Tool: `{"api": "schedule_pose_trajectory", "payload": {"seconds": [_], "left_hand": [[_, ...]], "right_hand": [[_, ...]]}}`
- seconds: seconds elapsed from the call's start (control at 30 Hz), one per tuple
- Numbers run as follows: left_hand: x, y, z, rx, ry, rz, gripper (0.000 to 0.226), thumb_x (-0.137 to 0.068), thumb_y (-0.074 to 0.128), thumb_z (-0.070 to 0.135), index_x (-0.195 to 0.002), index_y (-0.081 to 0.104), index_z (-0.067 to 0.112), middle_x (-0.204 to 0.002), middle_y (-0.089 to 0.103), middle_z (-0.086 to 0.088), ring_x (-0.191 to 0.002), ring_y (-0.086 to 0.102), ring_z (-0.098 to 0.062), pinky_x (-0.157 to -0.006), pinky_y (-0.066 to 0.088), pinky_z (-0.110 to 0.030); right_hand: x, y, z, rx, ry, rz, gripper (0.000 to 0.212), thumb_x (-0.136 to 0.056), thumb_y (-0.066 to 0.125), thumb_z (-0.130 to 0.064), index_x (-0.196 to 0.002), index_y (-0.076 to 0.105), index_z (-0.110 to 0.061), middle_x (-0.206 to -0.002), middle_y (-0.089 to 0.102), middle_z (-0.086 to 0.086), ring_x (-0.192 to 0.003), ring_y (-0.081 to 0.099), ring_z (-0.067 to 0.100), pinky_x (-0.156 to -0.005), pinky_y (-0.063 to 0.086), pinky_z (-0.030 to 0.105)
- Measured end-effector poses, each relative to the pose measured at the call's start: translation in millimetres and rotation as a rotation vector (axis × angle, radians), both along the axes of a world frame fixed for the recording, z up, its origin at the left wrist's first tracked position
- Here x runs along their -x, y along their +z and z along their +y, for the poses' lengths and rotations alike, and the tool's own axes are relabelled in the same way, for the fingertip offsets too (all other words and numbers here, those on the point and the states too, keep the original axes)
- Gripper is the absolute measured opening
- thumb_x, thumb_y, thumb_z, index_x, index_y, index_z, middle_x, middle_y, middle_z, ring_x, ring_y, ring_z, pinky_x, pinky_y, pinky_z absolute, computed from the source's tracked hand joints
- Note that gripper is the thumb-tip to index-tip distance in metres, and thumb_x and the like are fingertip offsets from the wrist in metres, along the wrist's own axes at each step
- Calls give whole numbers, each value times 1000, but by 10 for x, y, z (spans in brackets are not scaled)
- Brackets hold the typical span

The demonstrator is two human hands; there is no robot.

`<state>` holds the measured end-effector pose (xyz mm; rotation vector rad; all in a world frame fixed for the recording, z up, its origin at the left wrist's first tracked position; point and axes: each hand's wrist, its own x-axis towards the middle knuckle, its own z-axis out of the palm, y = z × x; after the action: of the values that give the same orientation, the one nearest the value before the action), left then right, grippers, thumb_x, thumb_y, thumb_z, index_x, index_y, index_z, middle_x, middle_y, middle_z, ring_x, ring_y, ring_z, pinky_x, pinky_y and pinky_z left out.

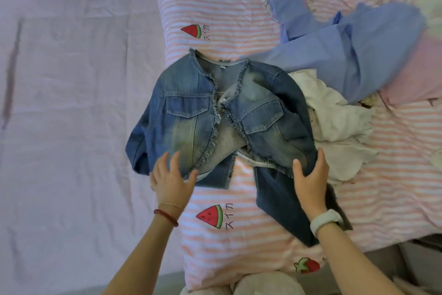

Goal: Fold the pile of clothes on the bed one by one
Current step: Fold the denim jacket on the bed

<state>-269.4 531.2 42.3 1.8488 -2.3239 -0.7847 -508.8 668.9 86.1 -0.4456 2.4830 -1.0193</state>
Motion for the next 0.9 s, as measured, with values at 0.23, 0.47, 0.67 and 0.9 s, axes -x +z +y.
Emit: {"api": "schedule_pose_trajectory", "payload": {"seconds": [0.23, 0.47, 0.67, 0.9], "left_hand": [[469, -110, 194, 261, -476, -66, 66, -51, 86, 17, -110, 57, 22, -114, 63, -14, -104, 52, -33, -81, 48, -48], [434, -211, -346, 386, -585, 120, 9, -69, 72, 10, -78, 72, 10, -75, 68, -5, -62, 62, -26, -48, 50, -28], [444, 146, -393, 13, -435, 226, 39, -91, 37, 35, -78, 60, 5, -71, 55, -4, -70, 51, -19, -60, 36, -26], [595, 296, -513, -555, -420, -117, 26, -98, 43, 30, -79, 55, 16, -83, 60, -6, -83, 58, -23, -67, 41, -25]], "right_hand": [[-63, -87, 353, -180, 518, 210, 92, -82, 50, 11, -144, -1, -36, -156, -5, 2, -140, 19, 27, -90, 40, 26], [329, -46, 364, -185, 562, 225, 70, -81, 53, 15, -143, 34, -12, -128, 53, 19, -111, 54, 38, -84, 51, 45], [581, 261, 124, -106, 324, 384, 39, -75, 68, 1, -112, 68, -11, -72, 69, 17, -64, 63, 37, -58, 49, 37], [809, 824, -116, 54, 154, 667, 44, -76, 43, -33, -94, 74, -8, -56, 64, 14, -47, 58, 29, -49, 35, 24]]}}
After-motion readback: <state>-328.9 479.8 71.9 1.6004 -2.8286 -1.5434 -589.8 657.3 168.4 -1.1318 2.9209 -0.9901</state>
